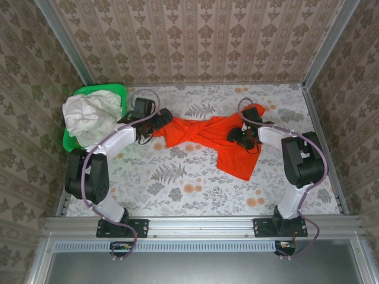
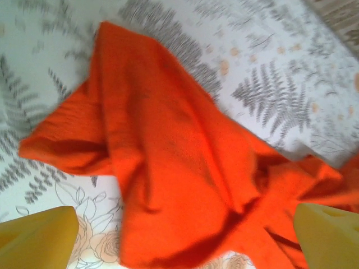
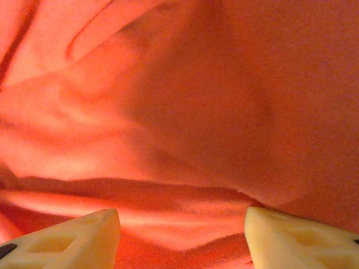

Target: Fold and stack the t-shirts

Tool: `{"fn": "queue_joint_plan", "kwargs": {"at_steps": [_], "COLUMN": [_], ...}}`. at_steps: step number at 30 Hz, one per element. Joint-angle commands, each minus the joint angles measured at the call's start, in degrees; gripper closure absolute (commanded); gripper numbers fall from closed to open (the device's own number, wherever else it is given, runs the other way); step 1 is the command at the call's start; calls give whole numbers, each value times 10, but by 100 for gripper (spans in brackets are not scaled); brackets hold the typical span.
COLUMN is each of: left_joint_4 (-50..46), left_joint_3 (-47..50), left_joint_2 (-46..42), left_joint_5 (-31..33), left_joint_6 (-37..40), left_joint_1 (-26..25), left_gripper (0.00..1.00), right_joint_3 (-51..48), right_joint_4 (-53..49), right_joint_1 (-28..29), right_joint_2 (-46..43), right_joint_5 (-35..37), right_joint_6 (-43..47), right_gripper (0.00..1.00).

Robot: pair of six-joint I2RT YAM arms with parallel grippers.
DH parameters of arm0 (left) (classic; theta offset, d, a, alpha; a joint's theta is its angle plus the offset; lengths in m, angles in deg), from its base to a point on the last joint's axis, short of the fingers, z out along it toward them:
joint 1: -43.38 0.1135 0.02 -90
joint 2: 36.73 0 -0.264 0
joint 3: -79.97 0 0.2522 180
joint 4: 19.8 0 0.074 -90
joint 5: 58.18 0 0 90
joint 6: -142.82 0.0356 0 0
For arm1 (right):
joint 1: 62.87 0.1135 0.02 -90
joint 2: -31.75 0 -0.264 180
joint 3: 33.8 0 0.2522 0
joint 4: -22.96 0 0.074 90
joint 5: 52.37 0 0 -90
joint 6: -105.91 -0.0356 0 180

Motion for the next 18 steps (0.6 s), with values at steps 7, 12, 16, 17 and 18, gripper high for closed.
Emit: {"fn": "queue_joint_plan", "kwargs": {"at_steps": [7,12,16,17,18], "left_joint_4": [21,29,11,12,18], "left_joint_3": [33,21,21,24,27], "left_joint_2": [60,100,109,111,115], "left_joint_5": [47,46,57,57,55], "left_joint_6": [-226,-240,-248,-251,-253], "left_joint_1": [-90,-98,-94,-94,-93], "left_gripper": [32,40,42,43,49], "right_joint_3": [-8,0,3,3,2], "right_joint_4": [-36,-37,-44,-44,-44], "right_joint_1": [-6,-7,-9,-11,-13], "right_joint_2": [-2,1,1,2,1], "right_joint_5": [-20,-29,-32,-33,-35], "right_joint_6": [-7,-2,9,10,10], "right_gripper": [37,37,37,37,37]}}
